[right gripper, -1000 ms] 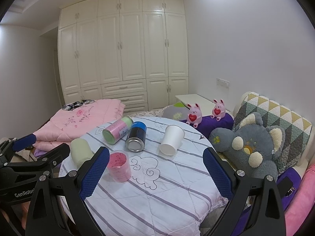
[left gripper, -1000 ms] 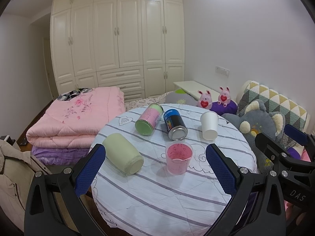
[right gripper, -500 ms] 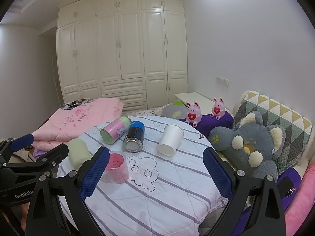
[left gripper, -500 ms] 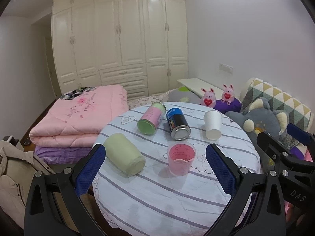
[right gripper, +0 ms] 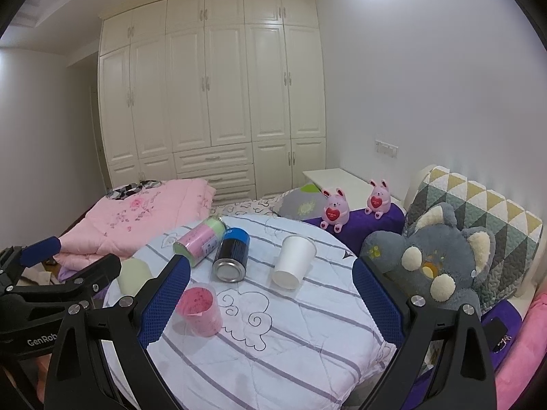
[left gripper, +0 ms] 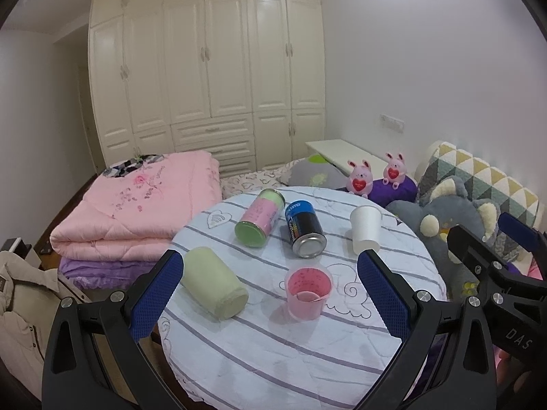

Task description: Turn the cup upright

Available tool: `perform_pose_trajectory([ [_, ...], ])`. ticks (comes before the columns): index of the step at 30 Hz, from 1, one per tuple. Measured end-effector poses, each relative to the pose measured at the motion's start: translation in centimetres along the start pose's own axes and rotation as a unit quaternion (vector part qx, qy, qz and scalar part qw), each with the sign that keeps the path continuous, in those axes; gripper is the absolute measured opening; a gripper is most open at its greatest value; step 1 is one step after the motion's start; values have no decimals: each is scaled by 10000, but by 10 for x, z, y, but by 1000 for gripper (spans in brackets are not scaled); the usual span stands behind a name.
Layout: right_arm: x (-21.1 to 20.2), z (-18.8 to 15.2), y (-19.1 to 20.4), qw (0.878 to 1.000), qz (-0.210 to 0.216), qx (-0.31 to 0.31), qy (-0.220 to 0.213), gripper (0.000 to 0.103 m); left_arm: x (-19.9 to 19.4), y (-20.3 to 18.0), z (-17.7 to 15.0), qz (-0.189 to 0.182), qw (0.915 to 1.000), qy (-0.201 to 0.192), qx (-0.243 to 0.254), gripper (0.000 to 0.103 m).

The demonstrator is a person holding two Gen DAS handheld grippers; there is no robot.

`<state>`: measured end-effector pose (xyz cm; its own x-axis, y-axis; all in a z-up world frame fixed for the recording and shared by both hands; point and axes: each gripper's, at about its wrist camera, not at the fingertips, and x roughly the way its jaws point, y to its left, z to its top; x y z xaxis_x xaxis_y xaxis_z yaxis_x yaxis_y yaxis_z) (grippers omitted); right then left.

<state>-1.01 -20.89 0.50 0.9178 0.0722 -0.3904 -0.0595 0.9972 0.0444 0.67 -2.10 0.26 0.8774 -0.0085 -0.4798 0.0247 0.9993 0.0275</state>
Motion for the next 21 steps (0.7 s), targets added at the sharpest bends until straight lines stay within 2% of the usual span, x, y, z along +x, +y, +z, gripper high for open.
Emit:
perform_pose_trajectory([
  [14, 4, 3, -4, 10000, -48, 29, 58, 97, 4, -3, 8, -37, 10000, 46, 32, 103],
  [21, 5, 1, -4, 9999, -56, 38, 80, 97, 2, -3, 9, 76, 9997, -193, 140, 103],
])
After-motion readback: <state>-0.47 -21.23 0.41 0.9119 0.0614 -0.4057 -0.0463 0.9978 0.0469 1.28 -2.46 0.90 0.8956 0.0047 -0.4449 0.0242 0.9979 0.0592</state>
